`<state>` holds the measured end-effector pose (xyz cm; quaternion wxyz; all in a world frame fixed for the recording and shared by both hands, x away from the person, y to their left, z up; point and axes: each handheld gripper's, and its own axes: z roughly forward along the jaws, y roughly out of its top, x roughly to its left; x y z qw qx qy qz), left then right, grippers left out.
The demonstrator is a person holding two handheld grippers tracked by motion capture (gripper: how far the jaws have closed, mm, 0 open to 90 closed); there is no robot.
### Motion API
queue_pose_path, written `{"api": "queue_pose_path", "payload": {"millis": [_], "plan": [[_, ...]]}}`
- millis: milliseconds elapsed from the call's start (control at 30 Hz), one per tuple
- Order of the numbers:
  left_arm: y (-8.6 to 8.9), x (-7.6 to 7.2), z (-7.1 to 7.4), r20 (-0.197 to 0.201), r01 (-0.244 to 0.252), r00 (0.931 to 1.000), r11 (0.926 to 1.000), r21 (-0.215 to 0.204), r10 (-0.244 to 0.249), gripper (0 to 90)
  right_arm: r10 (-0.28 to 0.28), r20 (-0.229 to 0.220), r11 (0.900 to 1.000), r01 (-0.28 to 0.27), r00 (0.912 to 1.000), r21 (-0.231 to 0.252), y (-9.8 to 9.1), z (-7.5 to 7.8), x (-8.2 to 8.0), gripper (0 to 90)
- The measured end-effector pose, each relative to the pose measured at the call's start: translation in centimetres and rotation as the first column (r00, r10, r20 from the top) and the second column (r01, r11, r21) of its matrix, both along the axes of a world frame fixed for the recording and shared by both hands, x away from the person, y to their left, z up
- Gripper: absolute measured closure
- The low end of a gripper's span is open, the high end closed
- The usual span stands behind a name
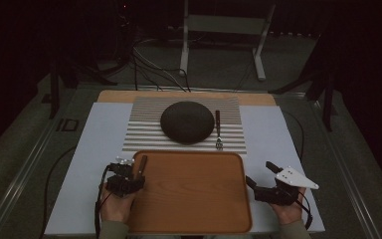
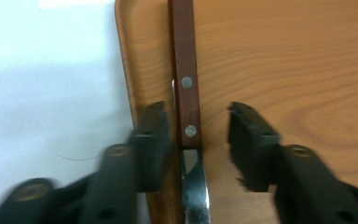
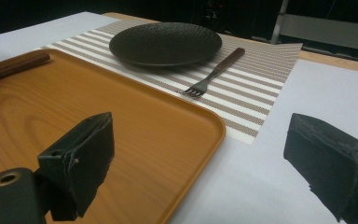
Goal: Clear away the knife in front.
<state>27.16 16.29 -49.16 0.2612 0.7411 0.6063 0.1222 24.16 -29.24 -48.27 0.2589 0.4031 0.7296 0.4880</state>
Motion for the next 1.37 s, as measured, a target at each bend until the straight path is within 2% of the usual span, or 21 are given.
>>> {"api": "queue_pose_path", "payload": {"millis": [33, 67, 100, 133, 200, 300, 400, 467, 500, 533, 700, 833, 900, 1000, 1067, 1100, 1133, 1167, 1267, 1300, 1367], "plan": [[-0.1, 0.0, 0.1, 0.007, 0.001, 1.0000, 1.0000, 0.001, -0.001, 47.5, 0.000, 0.000, 1.0000, 0.000, 1.0000, 0.000, 0.0, 0.0, 0.0, 8.5], [-0.2, 0.0, 0.3, 0.011, 0.002, 0.9999, 1.0000, -0.001, -0.001, 47.5, 0.000, 0.000, 1.0000, 0.000, 1.0000, 0.000, 0.0, 0.0, 0.0, 8.5], [-0.2, -0.1, 0.4, 0.018, -0.001, 0.9998, 1.0000, -0.004, 0.001, 38.3, 0.000, 0.001, 1.0000, 0.000, 1.0000, 0.001, 0.0, 0.0, 0.0, 8.5], [-0.2, -0.1, 0.5, 0.028, 0.001, 0.9996, 1.0000, -0.009, -0.001, 38.3, 0.000, 0.001, 1.0000, 0.000, 1.0000, 0.001, 0.0, 0.0, 0.0, 8.5], [-0.3, -0.1, 0.8, 0.048, 0.003, 0.9989, 0.9998, -0.020, -0.002, 27.8, 0.000, 0.001, 1.0000, 0.000, 1.0000, 0.001, 0.0, 0.0, 0.0, 8.5], [-0.2, -0.1, 1.3, 0.096, 0.026, 0.9952, 0.9984, -0.050, -0.022, 23.9, 0.000, 0.001, 1.0000, 0.000, 1.0000, 0.000, 0.0, 0.0, 0.0, 8.5], [0.0, 0.0, 2.2, 0.153, 0.044, 0.9876, 0.9964, -0.072, -0.033, 17.4, 0.000, 0.001, 1.0000, 0.000, 1.0000, 0.001, 0.0, 0.0, 0.0, 8.5], [0.2, 0.0, 2.8, 0.198, 0.056, 0.9795, 0.9949, -0.083, -0.039, 15.2, 0.000, 0.002, 1.0000, 0.000, 1.0000, 0.001, 0.0, 0.0, 0.0, 8.5], [0.3, 0.0, 3.1, 0.218, 0.062, 0.9751, 0.9941, -0.089, -0.041, 11.3, 0.001, 0.001, 1.0000, -0.001, 1.0000, 0.000, 0.0, 0.0, 0.0, 8.5], [0.5, 0.0, 3.4, 0.240, 0.073, 0.9697, 0.9924, -0.099, -0.048, 11.3, 0.001, 0.001, 1.0000, -0.001, 1.0000, 0.000, 0.0, 0.0, 0.0, 8.5], [1.5, 0.2, 4.4, 0.323, 0.119, 0.9439, 0.9836, -0.136, -0.069, 0.2, 0.001, 0.001, 1.0000, -0.001, 1.0000, 0.001, 0.0, 0.0, 0.0, 8.5], [2.6, 0.4, 4.6, 0.390, 0.137, 0.9175, 0.9823, -0.128, -0.077, 0.1, 0.000, 0.002, 1.0000, 0.000, 1.0000, 0.001, 0.0, 0.0, 0.0, 8.5], [3.4, 0.4, 4.5, 0.410, 0.148, 0.9079, 0.9815, -0.121, -0.086, 0.1, 0.000, 0.003, 1.0000, 0.000, 1.0000, 0.003, 0.0, 0.0, 0.0, 8.5], [4.3, 0.3, 4.1, 0.449, 0.151, 0.8886, 0.9842, -0.091, -0.095, 0.1, 0.001, 0.003, 1.0000, -0.001, 1.0000, 0.002, 0.0, 0.0, 0.0, 8.5], [5.0, 0.2, 3.8, 0.463, 0.154, 0.8810, 0.9846, -0.083, -0.099, 0.1, 0.000, 0.004, 1.0000, 0.000, 1.0000, 0.001, 0.0, 0.0, 0.0, 8.5], [5.3, 0.1, 3.6, 0.476, 0.150, 0.8747, 0.9848, -0.087, -0.092, 0.2, 0.000, 0.004, 1.0000, 0.000, 1.0000, 0.001, 0.0, 0.0, 0.0, 8.5], [5.7, 0.0, 3.4, 0.484, 0.147, 0.8713, 0.9849, -0.092, -0.084, 0.2, -0.001, 0.004, 1.0000, 0.001, 1.0000, 0.002, -0.1, 0.0, 0.0, 8.5], [6.0, 0.0, 3.3, 0.484, 0.137, 0.8719, 0.9860, -0.096, -0.074, 0.2, -0.001, 0.005, 1.0000, 0.001, 1.0000, 0.002, -0.1, 0.0, 0.0, 8.5], [6.7, -0.2, 3.0, 0.504, 0.121, 0.8623, 0.9861, -0.113, -0.048, 0.2, 0.000, 0.007, 1.0000, 0.000, 1.0000, 0.000, -0.1, 0.1, 0.0, 8.5], [6.8, -0.3, 3.0, 0.505, 0.115, 0.8621, 0.9872, -0.110, -0.045, 0.2, 0.001, 0.008, 1.0000, -0.001, 1.0000, 0.000, -0.1, 0.1, -0.1, 8.5], [6.8, -0.4, 3.0, 0.516, 0.118, 0.8552, 0.9870, -0.109, -0.045, 0.2, 0.001, 0.010, 1.0000, -0.001, 0.9999, 0.003, -0.1, 0.1, -0.1, 8.5]]}}
